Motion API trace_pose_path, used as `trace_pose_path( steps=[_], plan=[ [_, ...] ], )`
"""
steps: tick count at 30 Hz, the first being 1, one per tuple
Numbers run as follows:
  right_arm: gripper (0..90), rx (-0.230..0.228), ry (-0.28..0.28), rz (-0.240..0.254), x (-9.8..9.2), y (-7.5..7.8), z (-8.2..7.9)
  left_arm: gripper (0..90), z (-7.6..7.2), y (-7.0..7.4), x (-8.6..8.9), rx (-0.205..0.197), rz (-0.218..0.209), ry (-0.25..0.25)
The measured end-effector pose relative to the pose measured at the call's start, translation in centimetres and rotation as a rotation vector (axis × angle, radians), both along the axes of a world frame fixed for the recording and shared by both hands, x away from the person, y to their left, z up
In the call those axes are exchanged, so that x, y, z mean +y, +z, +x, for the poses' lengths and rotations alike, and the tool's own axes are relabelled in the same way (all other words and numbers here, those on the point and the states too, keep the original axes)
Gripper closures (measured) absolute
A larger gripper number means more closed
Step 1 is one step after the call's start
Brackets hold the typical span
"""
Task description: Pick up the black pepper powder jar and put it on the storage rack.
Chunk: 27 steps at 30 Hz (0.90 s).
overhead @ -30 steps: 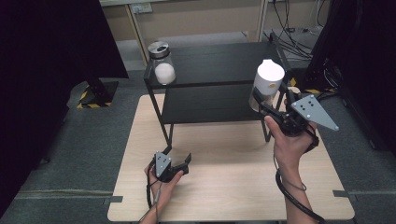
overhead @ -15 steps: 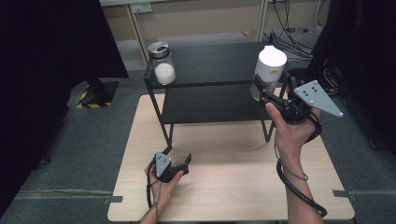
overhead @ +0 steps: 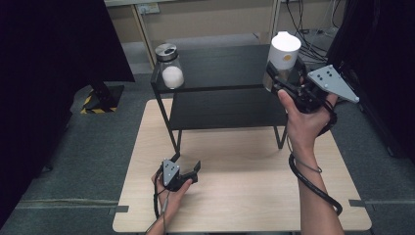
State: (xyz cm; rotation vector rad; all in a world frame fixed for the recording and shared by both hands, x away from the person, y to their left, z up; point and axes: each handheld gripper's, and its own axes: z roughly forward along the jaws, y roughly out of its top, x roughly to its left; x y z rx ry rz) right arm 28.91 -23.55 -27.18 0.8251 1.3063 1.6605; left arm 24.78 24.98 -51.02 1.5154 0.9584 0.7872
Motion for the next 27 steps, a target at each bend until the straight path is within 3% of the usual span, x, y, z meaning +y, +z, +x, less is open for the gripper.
trace_pose_path(
  steps=[14,27],
  plan=[
    [30.8,0.053,-0.051,-0.009,0.4,1.4,2.7,11.4,0.0,0.0,0.0,-0.001,0.002,-0.003],
    [30.9,0.097,-0.093,-0.004,0.3,1.6,4.5,11.4,0.0,0.0,0.0,-0.002,0.001,-0.003]
  ],
)
